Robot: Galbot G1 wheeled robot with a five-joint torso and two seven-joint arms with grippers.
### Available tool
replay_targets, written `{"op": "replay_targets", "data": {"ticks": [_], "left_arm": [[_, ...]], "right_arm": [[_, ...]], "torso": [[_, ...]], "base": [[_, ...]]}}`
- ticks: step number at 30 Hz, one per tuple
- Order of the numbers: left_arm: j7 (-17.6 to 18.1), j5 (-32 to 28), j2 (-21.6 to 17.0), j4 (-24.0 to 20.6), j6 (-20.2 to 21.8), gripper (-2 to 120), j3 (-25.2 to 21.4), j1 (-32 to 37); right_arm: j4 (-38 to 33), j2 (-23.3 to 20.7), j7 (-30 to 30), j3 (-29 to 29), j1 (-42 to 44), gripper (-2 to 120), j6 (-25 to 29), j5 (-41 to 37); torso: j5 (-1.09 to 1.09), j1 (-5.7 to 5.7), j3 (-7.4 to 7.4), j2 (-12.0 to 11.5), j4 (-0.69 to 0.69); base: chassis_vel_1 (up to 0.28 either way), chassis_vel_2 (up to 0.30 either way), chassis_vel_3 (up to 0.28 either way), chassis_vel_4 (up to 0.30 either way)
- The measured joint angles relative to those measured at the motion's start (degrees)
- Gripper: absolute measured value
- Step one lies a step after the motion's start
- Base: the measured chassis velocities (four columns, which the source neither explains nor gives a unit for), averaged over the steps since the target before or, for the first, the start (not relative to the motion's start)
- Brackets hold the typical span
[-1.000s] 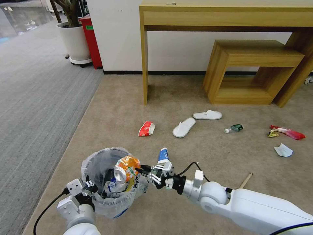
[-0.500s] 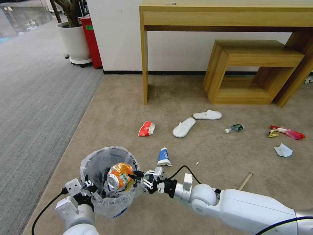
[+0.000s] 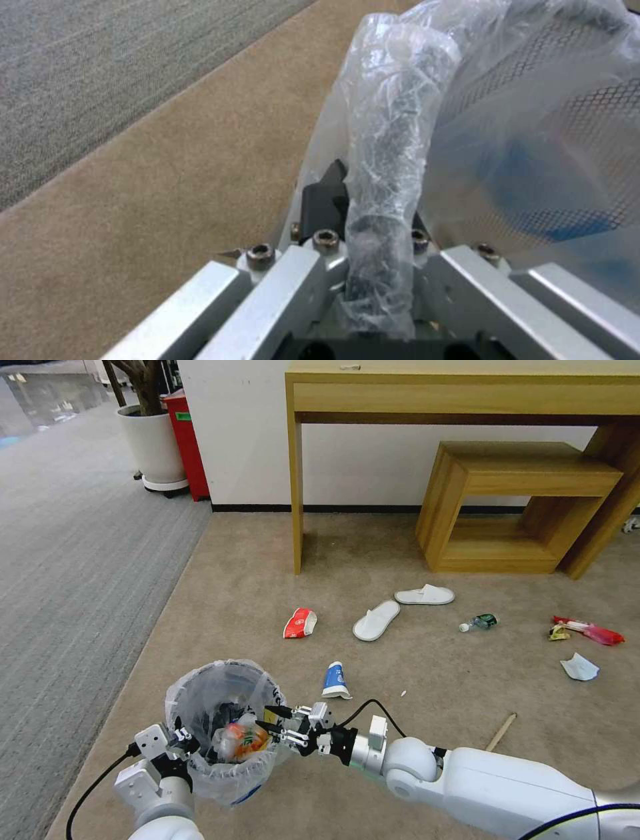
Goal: Pick up the trash bin and place the garbage on the floor into it.
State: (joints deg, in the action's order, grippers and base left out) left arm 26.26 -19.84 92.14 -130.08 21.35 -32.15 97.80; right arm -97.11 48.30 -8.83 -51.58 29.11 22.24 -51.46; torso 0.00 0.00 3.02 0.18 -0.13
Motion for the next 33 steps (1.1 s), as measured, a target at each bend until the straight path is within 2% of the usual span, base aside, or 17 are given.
{"op": "replay_targets", "data": {"ticks": [1, 2, 4, 7, 8, 10, 11, 13, 15, 17, 19, 20, 22, 27, 33], "left_arm": [[0.00, -0.01, 0.00, 0.09, 0.00, 0, -0.02, -0.03], [-0.01, -0.04, 0.00, 0.48, -0.04, 0, -0.15, -0.15], [-0.01, -0.05, 0.00, 0.63, -0.05, 0, -0.18, -0.18], [-0.01, -0.23, 0.00, 1.48, -0.22, 0, -0.47, -0.51], [-0.01, -0.23, 0.00, 1.48, -0.22, 0, -0.47, -0.51], [0.01, -0.31, 0.00, 2.15, -0.29, 0, -0.70, -0.77], [0.02, -0.32, 0.00, 2.44, -0.34, 0, -0.73, -0.88], [0.02, -0.32, -0.01, 2.65, -0.36, 0, -0.74, -0.94], [0.04, -0.32, 0.00, 3.03, -0.41, 0, -0.74, -1.06], [0.04, -0.32, 0.00, 3.07, -0.41, 0, -0.74, -1.08], [0.04, -0.30, 0.00, 3.57, -0.53, 0, -0.78, -1.30], [0.04, -0.30, 0.00, 3.57, -0.53, 0, -0.78, -1.30], [0.04, -0.29, 0.00, 4.11, -0.62, 0, -0.81, -1.61], [0.04, -0.29, 0.00, 4.81, -0.64, 0, -0.68, -2.01], [0.04, -0.46, -0.01, 4.90, -0.67, 0, -0.67, -1.98]], "right_arm": [[-0.02, 0.07, 0.12, 0.51, 0.28, 61, 0.05, 0.15], [-0.20, 0.27, 0.49, 2.40, 1.26, 70, 0.21, 0.84], [-0.28, 0.31, 0.63, 3.12, 1.60, 71, 0.28, 1.09], [-1.30, 0.40, 2.20, 8.85, 4.44, 86, 0.37, 1.86], [-1.30, 0.40, 2.20, 8.85, 4.44, 86, 0.37, 1.86], [-1.96, 0.69, 4.11, 14.02, 7.22, 97, 0.05, 1.94], [-2.19, 0.92, 5.22, 16.70, 8.84, 99, -0.39, 2.00], [-2.29, 1.03, 5.94, 18.12, 9.71, 99, -0.75, 2.10], [-2.75, 1.43, 9.69, 22.72, 12.74, 100, -2.91, 3.40], [-2.79, 1.50, 10.13, 23.27, 13.15, 100, -3.22, 3.55], [-3.08, 2.73, 16.36, 29.22, 18.12, 100, -6.93, 5.32], [-3.08, 2.73, 16.36, 29.22, 18.12, 100, -6.93, 5.32], [-3.25, 4.55, 20.69, 35.17, 22.48, 100, -10.02, 6.71], [-3.13, 7.27, 22.91, 42.17, 26.46, 100, -13.03, 7.02], [-1.40, 8.49, 22.96, 44.16, 28.48, 100, -13.05, 8.15]], "torso": [[0.00, 0.00, 0.00, 0.00, 0.00], [0.00, 0.00, 0.00, 0.00, 0.00], [0.00, 0.00, 0.00, 0.00, 0.00], [-0.01, 0.00, 0.00, 0.00, 0.00], [-0.01, 0.00, 0.00, 0.00, 0.00], [-0.01, 0.00, -0.01, 0.00, 0.01], [0.00, 0.00, 0.00, 0.00, 0.00], [0.01, 0.00, 0.00, 0.00, 0.00], [-0.01, 0.00, -0.01, 0.00, 0.01], [-0.02, 0.00, -0.01, 0.00, 0.01], [0.02, 0.00, 0.00, 0.00, -0.01], [0.02, 0.00, 0.00, 0.00, -0.01], [-0.01, 0.00, 0.00, 0.00, -0.01], [0.00, 0.00, -0.01, 0.00, 0.00], [0.00, 0.00, 0.00, 0.00, 0.00]], "base": [[0.000, 0.000, 0.000, 0.000], [0.000, 0.000, 0.000, 0.000], [0.000, 0.000, 0.000, 0.000], [0.000, 0.000, 0.000, 0.000], [0.000, 0.000, 0.000, 0.000], [0.000, 0.000, 0.000, 0.000], [0.000, 0.000, 0.000, 0.000], [0.000, 0.000, 0.000, 0.000], [0.000, 0.000, 0.000, 0.000], [0.000, 0.000, 0.000, 0.000], [0.000, 0.000, 0.000, 0.000], [0.000, 0.000, 0.000, 0.000], [0.000, 0.000, 0.000, 0.000], [0.000, 0.000, 0.000, 0.000], [0.000, 0.000, 0.000, 0.000]]}}
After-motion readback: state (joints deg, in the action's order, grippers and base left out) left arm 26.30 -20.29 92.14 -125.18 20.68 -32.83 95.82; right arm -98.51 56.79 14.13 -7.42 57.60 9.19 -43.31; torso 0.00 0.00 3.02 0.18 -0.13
